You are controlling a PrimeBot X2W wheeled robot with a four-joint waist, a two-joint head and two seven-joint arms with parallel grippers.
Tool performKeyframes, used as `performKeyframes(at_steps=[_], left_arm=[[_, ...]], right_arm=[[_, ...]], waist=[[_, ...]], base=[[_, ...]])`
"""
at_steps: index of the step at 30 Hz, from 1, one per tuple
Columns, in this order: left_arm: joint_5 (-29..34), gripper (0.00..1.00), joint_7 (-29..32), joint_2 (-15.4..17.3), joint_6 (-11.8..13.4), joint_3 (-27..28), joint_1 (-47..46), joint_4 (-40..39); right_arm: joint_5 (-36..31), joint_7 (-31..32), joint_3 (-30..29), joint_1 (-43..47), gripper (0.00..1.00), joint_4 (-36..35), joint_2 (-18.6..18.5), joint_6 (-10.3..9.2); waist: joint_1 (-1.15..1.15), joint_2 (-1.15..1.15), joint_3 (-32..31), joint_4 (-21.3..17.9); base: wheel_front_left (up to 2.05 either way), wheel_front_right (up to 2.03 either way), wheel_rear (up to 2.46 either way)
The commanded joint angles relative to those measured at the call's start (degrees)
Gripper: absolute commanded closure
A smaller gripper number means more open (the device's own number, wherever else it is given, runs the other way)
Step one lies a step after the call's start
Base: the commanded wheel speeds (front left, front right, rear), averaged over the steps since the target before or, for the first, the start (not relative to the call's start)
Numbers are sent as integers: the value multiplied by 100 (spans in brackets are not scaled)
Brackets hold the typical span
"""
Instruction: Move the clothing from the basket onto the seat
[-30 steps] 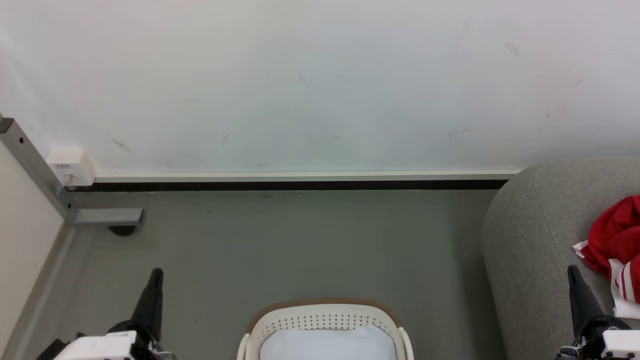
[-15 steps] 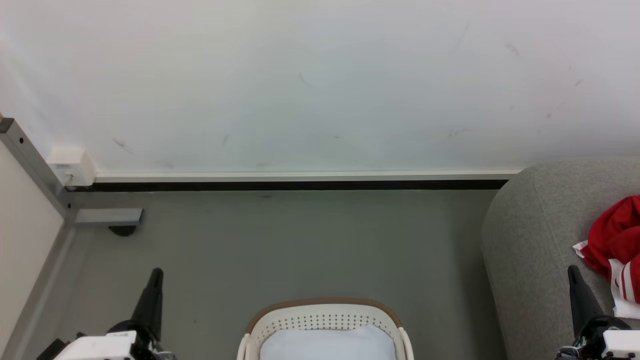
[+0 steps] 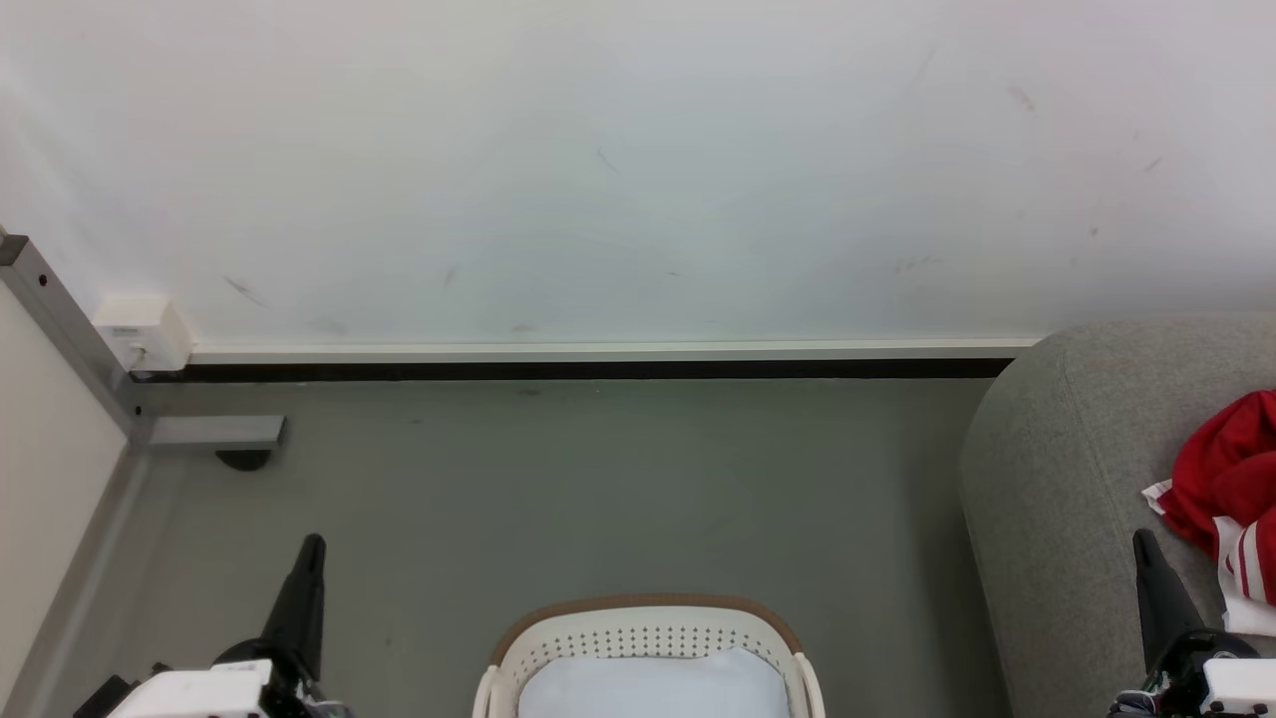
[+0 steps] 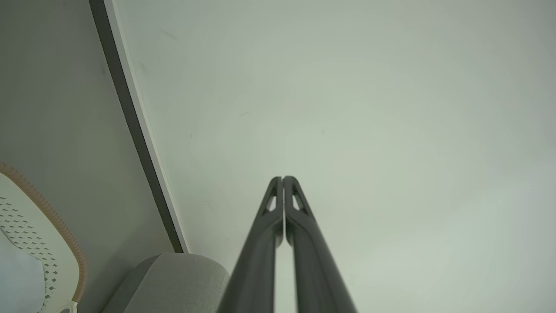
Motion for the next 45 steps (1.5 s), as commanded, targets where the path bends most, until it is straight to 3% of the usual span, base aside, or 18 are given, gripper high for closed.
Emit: performKeyframes(at_steps=[1, 45], left_arm=[[-78, 100, 23, 12, -20, 13, -50, -14], [-78, 100, 21, 12, -20, 11, -50, -15]], right_arm=[[-18, 27, -17, -68, 100, 13, -18, -12], [-71, 65, -75, -76, 100, 17, 32, -13]], waist=[[0, 0, 0, 0], [0, 0, 0, 0]], base=[[0, 0, 0], [0, 0, 0]])
